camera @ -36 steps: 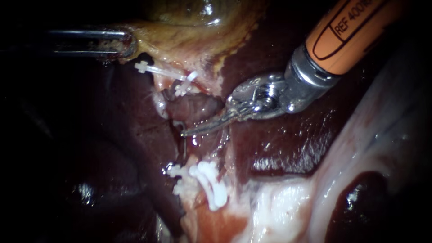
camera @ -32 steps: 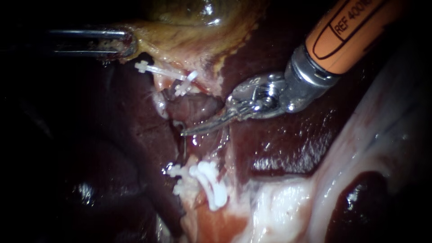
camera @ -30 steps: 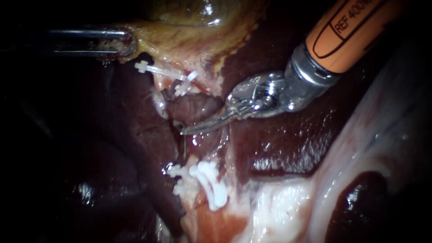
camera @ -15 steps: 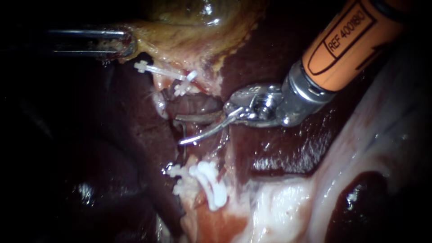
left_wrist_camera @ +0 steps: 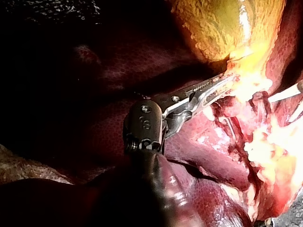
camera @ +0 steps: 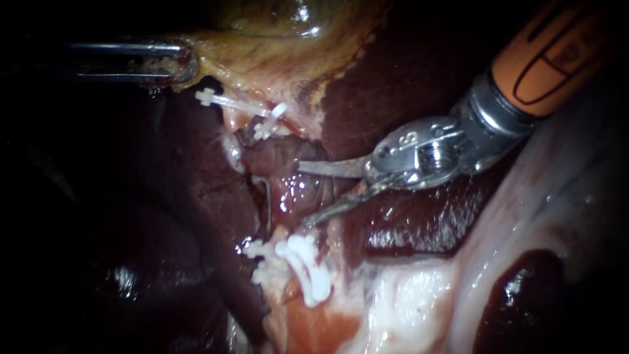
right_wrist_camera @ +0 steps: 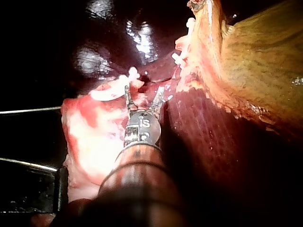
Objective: Go back from the cut right tube
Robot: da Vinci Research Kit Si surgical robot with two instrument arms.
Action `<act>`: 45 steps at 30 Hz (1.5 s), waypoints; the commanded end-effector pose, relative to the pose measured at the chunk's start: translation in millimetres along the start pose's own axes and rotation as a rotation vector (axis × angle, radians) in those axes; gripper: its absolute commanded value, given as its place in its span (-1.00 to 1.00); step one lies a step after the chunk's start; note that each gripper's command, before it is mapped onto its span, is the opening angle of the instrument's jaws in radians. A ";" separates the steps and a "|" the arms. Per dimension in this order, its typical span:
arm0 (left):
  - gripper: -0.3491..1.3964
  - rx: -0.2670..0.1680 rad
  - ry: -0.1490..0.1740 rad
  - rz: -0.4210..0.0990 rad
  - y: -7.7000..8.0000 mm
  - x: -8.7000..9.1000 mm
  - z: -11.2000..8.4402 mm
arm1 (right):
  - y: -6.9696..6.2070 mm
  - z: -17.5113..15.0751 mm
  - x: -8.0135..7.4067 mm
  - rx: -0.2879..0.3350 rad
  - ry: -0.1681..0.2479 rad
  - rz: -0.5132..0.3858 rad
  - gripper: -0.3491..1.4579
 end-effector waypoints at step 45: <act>-1.00 -0.002 -0.026 0.022 -3.7 -4.2 6.5 | -0.5 -6.0 -3.3 -0.057 -0.025 0.062 0.97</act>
